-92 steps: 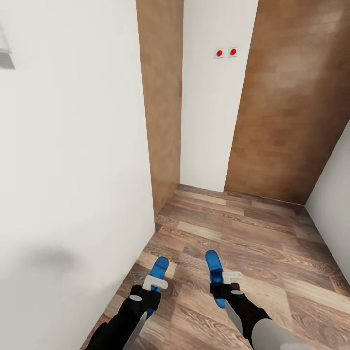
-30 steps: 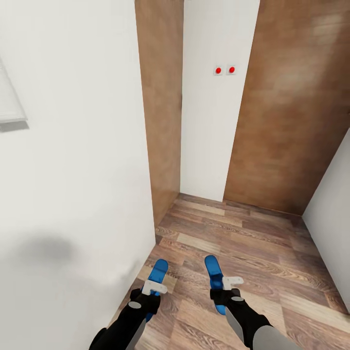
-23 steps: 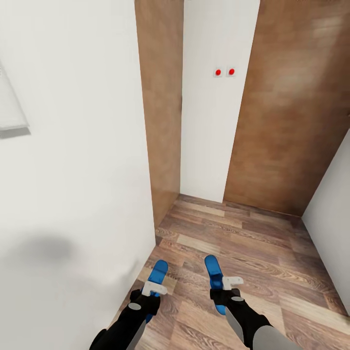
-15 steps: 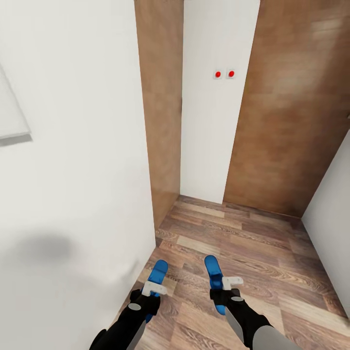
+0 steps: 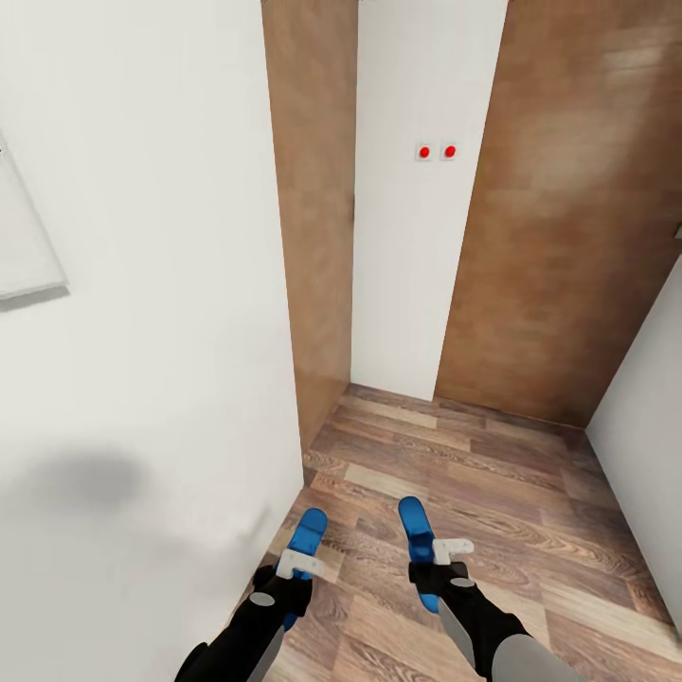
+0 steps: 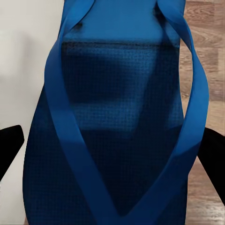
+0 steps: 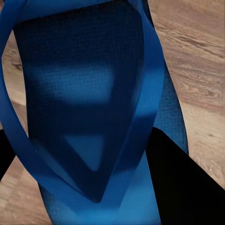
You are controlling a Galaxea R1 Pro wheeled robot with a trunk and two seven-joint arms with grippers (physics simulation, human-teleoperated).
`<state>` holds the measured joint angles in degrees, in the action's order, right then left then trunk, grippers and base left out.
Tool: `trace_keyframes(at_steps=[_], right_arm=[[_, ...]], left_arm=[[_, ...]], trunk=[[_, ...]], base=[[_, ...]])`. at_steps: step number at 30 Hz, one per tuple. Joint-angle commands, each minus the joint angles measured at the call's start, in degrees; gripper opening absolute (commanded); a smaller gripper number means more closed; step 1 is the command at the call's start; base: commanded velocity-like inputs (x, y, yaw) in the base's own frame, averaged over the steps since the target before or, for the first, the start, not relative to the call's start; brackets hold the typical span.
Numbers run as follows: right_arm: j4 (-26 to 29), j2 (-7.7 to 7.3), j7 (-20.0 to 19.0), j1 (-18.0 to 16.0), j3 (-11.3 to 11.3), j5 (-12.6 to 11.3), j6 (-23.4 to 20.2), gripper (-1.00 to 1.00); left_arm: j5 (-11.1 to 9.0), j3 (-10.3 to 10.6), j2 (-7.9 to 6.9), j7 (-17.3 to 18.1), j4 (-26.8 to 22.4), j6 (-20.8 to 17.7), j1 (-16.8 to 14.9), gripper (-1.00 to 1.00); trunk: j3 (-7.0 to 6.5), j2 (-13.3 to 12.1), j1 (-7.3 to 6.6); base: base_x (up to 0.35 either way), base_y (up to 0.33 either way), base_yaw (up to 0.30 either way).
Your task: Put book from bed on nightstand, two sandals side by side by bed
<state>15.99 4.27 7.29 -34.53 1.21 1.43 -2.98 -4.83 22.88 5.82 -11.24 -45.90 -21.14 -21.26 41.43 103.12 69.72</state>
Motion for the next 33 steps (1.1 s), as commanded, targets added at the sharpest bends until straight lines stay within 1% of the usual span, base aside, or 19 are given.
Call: trace_keyframes(at_steps=[1, 3, 7, 33], right_arm=[[0.06, 0.01, 0.27, -0.01, 0.11, -0.04, 0.04, -1.00], [-0.14, 0.02, 0.27, 0.06, 0.11, -0.09, 1.58, -1.00], [-0.49, 0.03, 0.27, 0.31, 0.11, -0.09, 2.52, -1.00], [-0.70, 0.20, 0.27, 0.61, 0.15, -0.09, 3.01, -1.00]], left_arm=[[-0.51, 0.24, -0.02, -0.54, 0.05, -0.16, -0.05, -1.00], [-0.49, 0.24, 0.01, -0.54, 0.51, 0.83, -0.08, -1.00], [-0.50, 0.24, 0.01, -0.54, 0.77, 1.60, -0.09, -1.00], [-0.53, 0.24, 0.13, -0.54, 2.16, 2.15, -0.12, -1.00]], trunk=[[-0.13, -0.39, -0.23], [-0.49, -1.19, -0.67], [-1.21, -2.80, -1.55], [-5.88, -13.22, -7.26]], base=[[0.000, 0.000, 0.000], [0.000, 0.000, 0.000], [0.000, 0.000, 0.000], [0.000, 0.000, 0.000]])
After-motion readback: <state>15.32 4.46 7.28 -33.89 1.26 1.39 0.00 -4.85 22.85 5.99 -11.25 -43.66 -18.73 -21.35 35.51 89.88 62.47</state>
